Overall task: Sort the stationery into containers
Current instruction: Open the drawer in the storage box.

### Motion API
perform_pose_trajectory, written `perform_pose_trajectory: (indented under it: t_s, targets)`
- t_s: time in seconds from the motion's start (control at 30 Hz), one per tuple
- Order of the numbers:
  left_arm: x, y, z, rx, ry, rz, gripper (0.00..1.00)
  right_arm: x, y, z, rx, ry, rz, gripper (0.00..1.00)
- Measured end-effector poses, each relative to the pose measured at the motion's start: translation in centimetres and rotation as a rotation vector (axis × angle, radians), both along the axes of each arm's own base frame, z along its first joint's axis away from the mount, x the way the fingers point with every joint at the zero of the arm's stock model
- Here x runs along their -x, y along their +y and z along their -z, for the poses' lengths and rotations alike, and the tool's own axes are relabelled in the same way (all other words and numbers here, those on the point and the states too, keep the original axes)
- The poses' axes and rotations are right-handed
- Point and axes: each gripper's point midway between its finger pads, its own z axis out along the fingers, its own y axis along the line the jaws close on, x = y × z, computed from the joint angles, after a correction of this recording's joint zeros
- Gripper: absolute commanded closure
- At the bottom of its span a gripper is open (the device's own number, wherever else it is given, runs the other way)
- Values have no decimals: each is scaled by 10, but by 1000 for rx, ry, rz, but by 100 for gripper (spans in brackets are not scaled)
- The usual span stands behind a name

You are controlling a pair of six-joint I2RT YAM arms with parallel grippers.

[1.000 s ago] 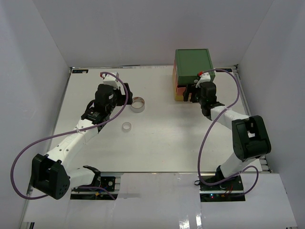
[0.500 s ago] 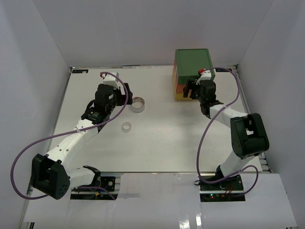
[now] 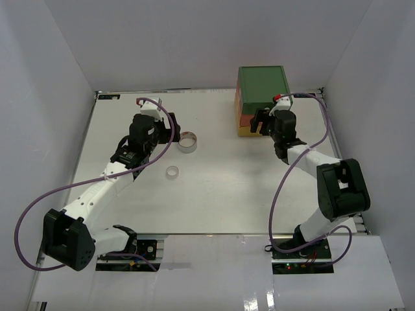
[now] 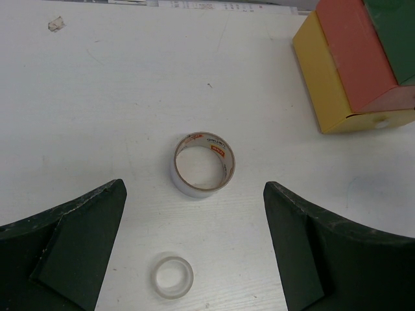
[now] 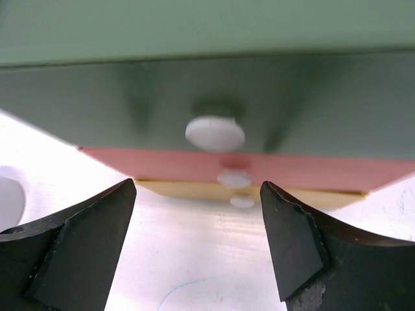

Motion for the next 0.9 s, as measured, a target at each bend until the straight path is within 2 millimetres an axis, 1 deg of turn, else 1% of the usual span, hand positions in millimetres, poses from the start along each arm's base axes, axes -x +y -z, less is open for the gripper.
perform_pose_trajectory:
  t_s: [0.23, 0.27, 0.3, 0.37, 0.4, 0.5, 0.57, 0.73, 0.9]
  targets:
    - [0, 0, 0, 0, 0, 1, 2, 42, -7, -36, -79, -72, -6, 6]
    - [0, 0, 0, 1, 0, 1, 2, 46, -7, -40, -89, -80, -9, 5]
    - [0, 0, 0, 1, 0, 1, 2, 51, -7, -43, -101, -85, -14, 2]
    - [0, 0, 0, 1, 0, 1, 2, 59, -7, -45, -114, -89, -22, 0]
    - [0, 0, 0, 1, 0, 1, 2, 63, -7, -45, -119, -88, -25, 3]
    - [0, 0, 0, 1, 0, 2, 2, 77, -9, -41, -128, -83, -30, 4]
    - [0, 0, 0, 1, 0, 2, 2, 85, -12, -35, -129, -72, -27, 8]
    - [0, 0, 0, 2, 0, 2, 2, 105, -23, -17, -153, -47, 20, 9]
    - [0, -1, 0, 2, 0, 3, 2, 114, -31, 2, -195, -13, 56, 7]
